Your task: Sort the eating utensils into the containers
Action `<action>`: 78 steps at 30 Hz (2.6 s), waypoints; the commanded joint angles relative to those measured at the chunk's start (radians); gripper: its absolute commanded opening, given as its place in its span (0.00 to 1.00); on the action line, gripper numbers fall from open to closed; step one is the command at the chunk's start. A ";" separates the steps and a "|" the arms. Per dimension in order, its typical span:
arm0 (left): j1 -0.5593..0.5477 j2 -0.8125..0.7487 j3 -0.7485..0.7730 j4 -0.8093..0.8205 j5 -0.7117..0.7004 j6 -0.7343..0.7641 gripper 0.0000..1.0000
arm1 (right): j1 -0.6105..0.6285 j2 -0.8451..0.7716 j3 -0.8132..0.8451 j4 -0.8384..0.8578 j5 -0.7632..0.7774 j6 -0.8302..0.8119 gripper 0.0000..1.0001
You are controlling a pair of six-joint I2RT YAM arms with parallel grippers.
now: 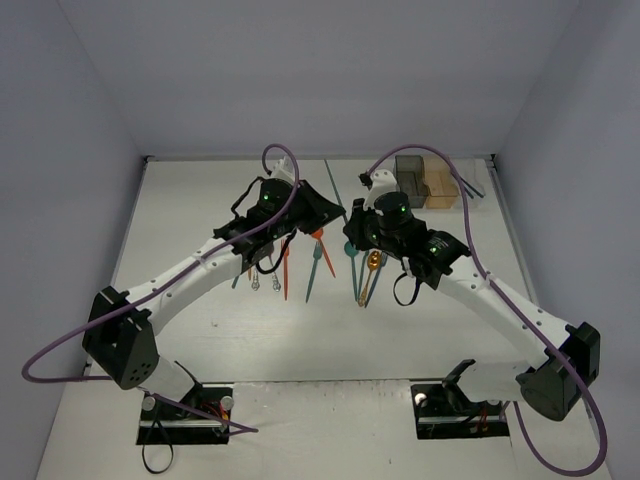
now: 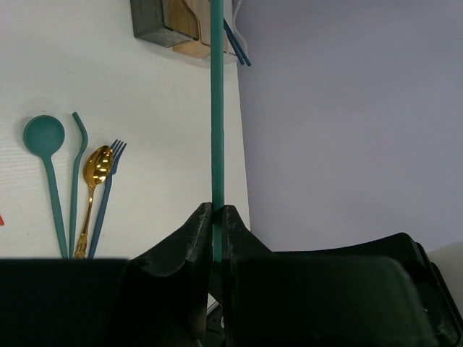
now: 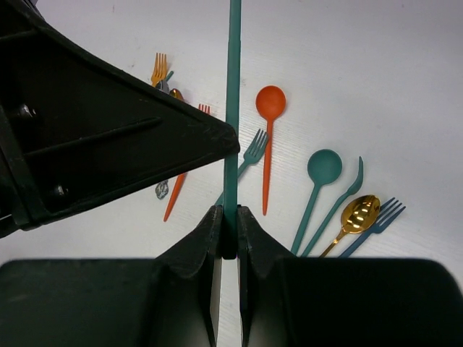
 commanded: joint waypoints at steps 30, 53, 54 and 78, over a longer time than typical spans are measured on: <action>0.317 -0.494 -0.133 -0.677 -0.270 0.885 0.70 | -0.781 0.454 0.413 -0.352 -0.015 -0.366 0.00; 0.315 -0.600 -0.317 -0.659 -0.234 0.958 0.70 | -0.886 0.852 0.771 -0.440 -0.110 -0.538 0.00; 0.315 -0.597 -0.316 -0.659 -0.234 0.959 0.70 | -0.886 0.855 0.776 -0.440 -0.103 -0.540 0.00; 0.317 -0.590 -0.337 -0.666 -0.222 0.917 0.70 | -0.869 0.924 0.925 -0.443 -0.031 -0.512 0.26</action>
